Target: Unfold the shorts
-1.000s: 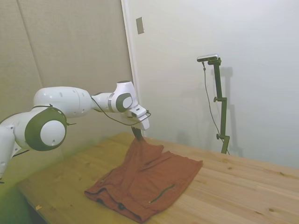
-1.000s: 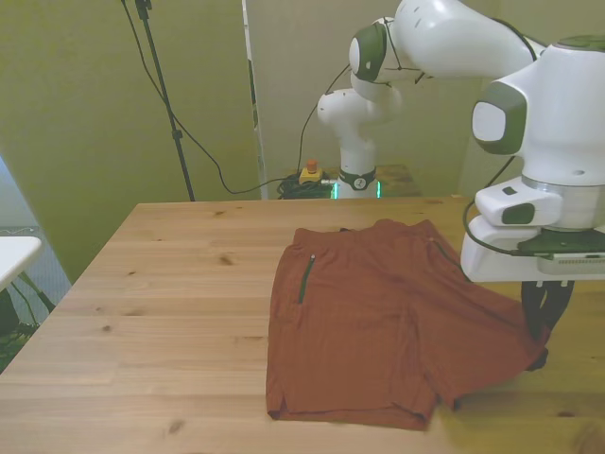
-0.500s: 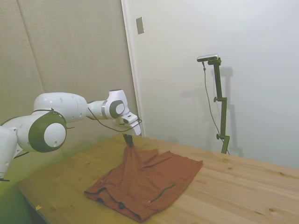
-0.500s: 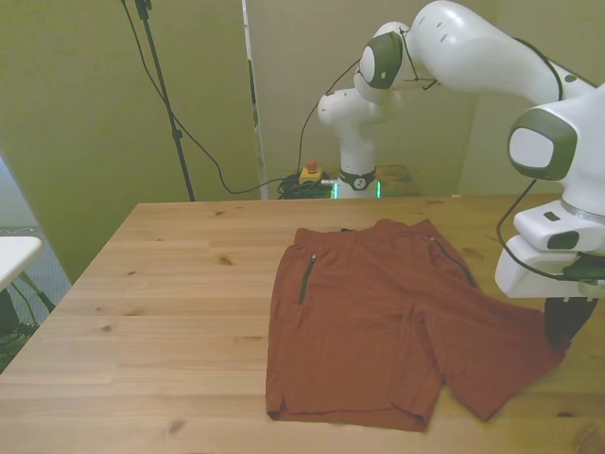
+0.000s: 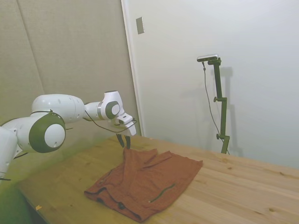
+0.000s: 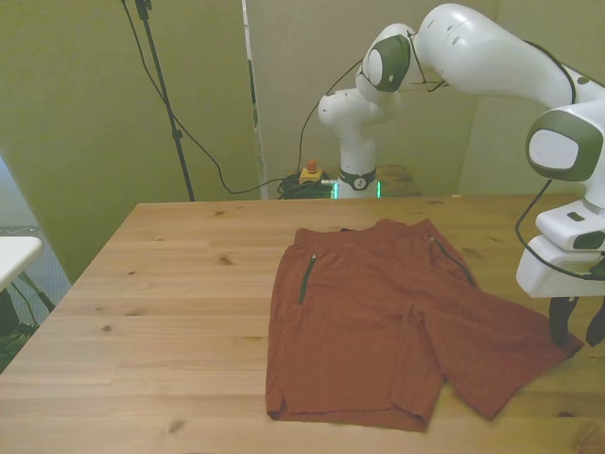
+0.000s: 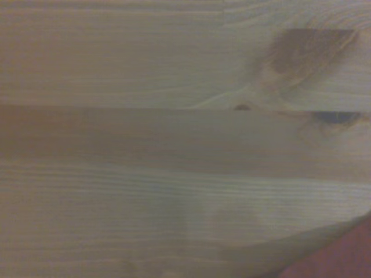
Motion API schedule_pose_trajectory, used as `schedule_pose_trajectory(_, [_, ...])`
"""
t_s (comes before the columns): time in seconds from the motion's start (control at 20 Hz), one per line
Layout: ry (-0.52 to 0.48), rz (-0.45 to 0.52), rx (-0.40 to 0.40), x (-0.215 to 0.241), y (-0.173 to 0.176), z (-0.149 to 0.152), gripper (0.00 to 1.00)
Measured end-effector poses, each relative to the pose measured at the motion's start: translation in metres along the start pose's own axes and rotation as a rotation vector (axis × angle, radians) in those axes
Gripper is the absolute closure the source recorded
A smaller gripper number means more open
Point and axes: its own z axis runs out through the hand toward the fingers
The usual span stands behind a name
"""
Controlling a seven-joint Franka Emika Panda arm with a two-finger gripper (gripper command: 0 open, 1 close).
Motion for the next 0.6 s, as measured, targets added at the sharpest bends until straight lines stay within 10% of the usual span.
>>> schedule_pose_trajectory(0.6, [-0.005,0.063,-0.019,-0.002,0.058,-0.096,0.00])
